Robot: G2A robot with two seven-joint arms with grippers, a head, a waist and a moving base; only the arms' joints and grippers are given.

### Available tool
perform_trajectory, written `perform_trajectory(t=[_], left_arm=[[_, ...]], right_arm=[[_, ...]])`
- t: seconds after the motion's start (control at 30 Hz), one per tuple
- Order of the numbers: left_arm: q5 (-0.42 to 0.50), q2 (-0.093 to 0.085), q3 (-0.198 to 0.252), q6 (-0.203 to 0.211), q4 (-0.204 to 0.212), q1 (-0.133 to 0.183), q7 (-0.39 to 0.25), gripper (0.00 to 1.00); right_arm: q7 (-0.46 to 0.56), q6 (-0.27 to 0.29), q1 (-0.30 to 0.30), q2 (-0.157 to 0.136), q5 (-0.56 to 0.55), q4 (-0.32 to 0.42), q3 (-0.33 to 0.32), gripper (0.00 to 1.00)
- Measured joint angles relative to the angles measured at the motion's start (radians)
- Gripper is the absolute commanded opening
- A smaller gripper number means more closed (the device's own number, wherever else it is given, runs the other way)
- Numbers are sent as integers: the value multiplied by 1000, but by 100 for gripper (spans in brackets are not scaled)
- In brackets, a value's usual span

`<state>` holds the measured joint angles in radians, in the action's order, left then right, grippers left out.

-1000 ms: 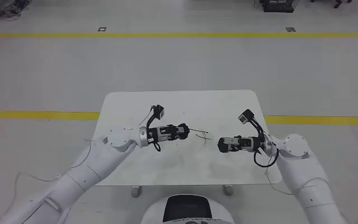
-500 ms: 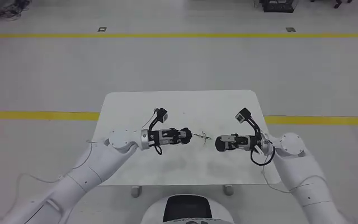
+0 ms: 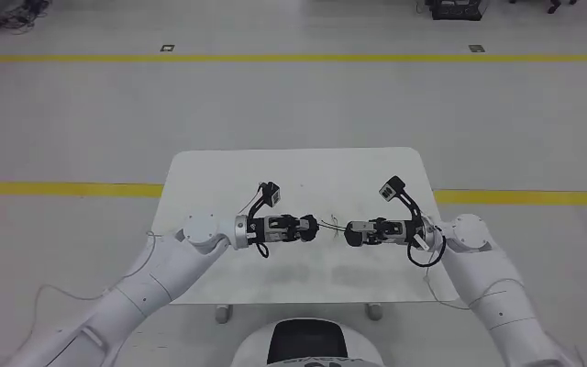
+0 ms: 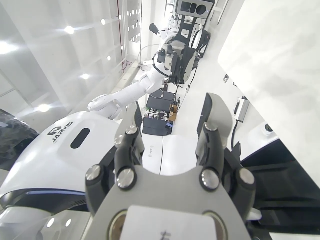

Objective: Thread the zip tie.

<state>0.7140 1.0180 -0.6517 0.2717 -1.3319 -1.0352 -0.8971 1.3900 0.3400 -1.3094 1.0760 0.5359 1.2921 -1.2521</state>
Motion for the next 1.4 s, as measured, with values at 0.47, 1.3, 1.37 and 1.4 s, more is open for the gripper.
perform_trajectory(t=[0.47,1.3,1.37,1.4], left_arm=[[-14,17,-1,-22,30,6,-3,0],[-34,34,-20,-34,44,-4,-16,0],[-37,35,-22,-35,44,-5,-17,0],[-37,35,-22,-36,44,-6,-17,0]], right_arm=[[0,0,6,-6,-17,1,5,30],[0,0,0,-1,-44,-10,-6,10],[0,0,-1,0,-45,-11,-7,10],[0,0,-1,0,-45,-12,-7,9]])
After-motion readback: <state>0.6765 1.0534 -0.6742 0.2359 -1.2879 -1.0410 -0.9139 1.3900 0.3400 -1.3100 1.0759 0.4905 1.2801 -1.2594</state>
